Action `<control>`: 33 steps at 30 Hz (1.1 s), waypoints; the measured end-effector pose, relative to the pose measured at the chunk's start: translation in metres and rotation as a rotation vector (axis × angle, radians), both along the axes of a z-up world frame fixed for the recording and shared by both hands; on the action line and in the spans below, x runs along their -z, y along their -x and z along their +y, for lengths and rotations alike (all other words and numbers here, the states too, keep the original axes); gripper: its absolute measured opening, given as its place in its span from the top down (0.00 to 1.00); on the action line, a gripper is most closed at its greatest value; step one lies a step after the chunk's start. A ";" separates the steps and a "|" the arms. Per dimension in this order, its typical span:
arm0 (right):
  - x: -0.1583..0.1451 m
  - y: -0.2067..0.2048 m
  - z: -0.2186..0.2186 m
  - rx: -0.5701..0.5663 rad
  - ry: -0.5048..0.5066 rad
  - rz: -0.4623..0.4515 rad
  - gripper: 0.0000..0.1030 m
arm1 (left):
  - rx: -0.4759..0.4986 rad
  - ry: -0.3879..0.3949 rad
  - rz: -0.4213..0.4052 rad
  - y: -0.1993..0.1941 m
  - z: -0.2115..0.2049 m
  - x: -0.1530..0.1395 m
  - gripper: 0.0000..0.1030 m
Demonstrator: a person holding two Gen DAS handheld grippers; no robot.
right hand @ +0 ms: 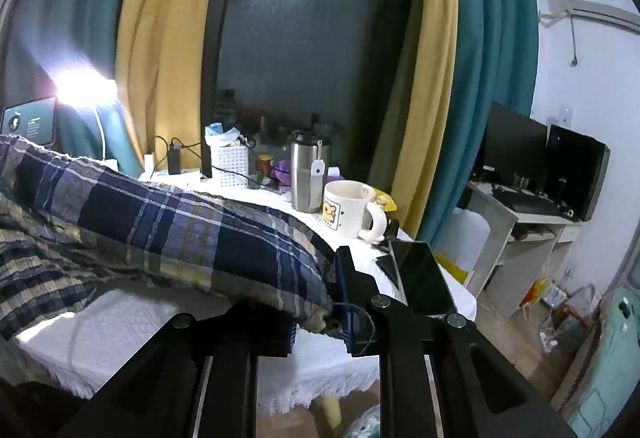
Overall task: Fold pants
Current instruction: 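Lift the pants edge with both grippers and fold it over the other half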
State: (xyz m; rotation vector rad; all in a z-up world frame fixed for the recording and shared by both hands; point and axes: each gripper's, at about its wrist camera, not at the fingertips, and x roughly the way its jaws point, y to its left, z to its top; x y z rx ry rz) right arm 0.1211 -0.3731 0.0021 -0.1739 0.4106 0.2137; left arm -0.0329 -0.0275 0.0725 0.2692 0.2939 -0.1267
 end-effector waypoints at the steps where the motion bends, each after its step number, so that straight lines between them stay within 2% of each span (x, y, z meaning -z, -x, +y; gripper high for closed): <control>1: 0.000 -0.002 0.001 0.000 0.001 0.002 0.83 | -0.003 0.000 0.005 -0.003 0.001 0.001 0.96; 19: -0.013 -0.060 0.032 0.012 0.045 0.023 0.83 | -0.012 0.006 0.045 -0.066 0.029 0.003 0.96; 33: -0.011 -0.124 0.061 0.005 0.074 0.065 0.83 | -0.019 0.026 0.101 -0.140 0.063 0.012 0.96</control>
